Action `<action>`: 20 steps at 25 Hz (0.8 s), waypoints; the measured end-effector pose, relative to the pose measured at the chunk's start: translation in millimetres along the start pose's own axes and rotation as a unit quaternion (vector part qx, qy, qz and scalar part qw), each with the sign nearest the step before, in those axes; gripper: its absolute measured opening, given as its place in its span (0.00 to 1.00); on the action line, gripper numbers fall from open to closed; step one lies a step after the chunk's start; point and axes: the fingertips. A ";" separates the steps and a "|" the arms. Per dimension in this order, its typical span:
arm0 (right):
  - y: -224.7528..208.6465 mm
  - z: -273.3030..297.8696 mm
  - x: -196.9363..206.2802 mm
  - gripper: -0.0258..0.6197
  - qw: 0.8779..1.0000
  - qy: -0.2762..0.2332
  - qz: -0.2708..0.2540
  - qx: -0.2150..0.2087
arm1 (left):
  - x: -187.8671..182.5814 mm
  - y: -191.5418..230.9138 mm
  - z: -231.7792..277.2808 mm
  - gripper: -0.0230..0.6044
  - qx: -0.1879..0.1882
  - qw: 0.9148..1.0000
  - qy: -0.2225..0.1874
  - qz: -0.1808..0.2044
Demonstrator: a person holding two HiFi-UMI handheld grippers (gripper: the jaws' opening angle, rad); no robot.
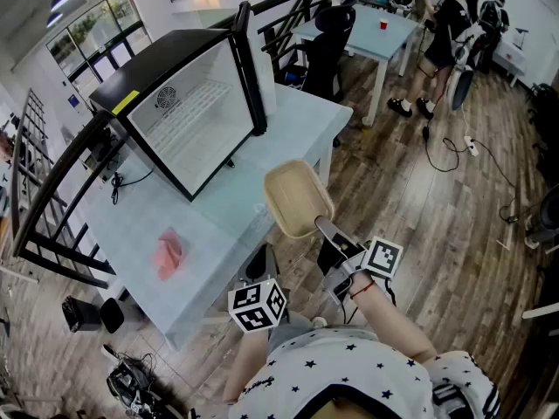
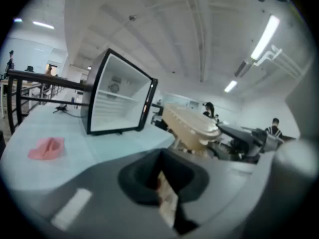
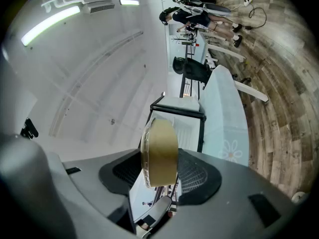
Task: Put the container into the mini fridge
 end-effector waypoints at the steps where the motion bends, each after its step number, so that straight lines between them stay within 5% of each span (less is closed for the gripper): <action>1: 1.9 -2.0 1.5 0.39 1.000 0.001 0.000 0.000 | 0.5 -2.1 -2.2 0.05 0.002 1.000 -0.001 -0.002; 20: 12.7 -13.5 21.3 0.39 1.000 0.008 0.015 -0.007 | 2.1 3.3 -31.0 0.05 -0.002 1.000 -0.013 -0.014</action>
Point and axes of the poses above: the fingertips, and each gripper's own axes: z forward along the fingers, y to its left, x out of its underside, and after that the axes turned 4 degrees about x, right-handed
